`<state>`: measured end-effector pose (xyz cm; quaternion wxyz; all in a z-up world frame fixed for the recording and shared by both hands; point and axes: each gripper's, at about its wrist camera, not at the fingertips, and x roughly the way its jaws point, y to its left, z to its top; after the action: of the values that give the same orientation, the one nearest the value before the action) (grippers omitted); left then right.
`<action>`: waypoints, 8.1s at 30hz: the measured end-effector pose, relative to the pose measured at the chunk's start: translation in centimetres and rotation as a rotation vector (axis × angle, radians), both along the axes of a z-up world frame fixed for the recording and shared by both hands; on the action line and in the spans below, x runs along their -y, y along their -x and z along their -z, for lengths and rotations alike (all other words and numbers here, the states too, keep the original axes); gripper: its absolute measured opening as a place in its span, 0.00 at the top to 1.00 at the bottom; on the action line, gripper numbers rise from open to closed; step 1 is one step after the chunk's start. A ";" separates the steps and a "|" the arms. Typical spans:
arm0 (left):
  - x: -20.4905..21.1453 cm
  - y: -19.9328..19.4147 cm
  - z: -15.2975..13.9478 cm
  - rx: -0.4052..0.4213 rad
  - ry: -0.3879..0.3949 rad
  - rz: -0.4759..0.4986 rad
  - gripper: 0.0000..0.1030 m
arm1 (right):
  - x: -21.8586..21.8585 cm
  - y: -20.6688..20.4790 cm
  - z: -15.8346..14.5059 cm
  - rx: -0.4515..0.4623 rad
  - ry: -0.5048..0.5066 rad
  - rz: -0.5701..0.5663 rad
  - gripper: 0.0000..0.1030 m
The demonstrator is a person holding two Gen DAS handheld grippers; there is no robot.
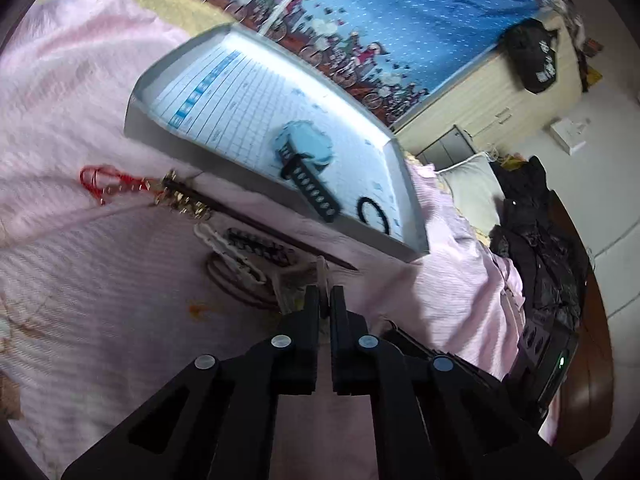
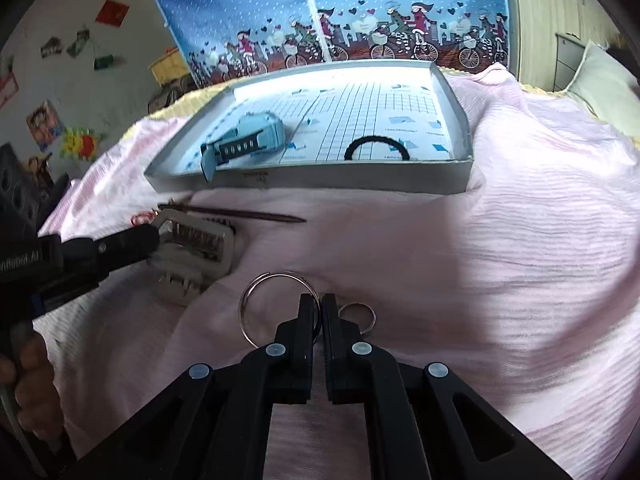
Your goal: Organize jewelry
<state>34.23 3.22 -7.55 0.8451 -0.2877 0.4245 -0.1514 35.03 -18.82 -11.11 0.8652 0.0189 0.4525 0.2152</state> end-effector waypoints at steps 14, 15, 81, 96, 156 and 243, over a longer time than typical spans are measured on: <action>2.1 2.2 -4.3 0.125 -0.062 0.036 0.99 | 2.0 0.7 -2.7 0.078 -0.146 0.047 0.97; 2.1 2.1 -4.6 0.136 -0.055 0.041 0.99 | 2.2 0.7 -2.9 0.082 -0.156 0.047 0.97; 7.3 -8.4 -3.8 0.219 -0.184 0.143 0.98 | 7.1 -8.2 -2.4 0.152 -0.433 0.191 0.97; 8.6 -10.5 0.4 0.071 -0.242 0.124 0.87 | 7.4 -8.7 -1.6 0.141 -0.280 0.212 0.93; -1.4 16.9 -4.2 0.291 -0.504 -0.107 0.01 | -1.3 17.4 -6.9 0.338 0.158 0.202 0.00; 6.4 0.8 -3.7 0.212 -0.314 0.101 0.98 | 4.7 0.0 -2.5 0.114 -0.184 0.209 0.81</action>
<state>33.44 -3.17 -3.89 0.9109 -0.1132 0.3653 -0.1549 35.02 -23.49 -8.64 0.9018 0.1332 0.3765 0.1652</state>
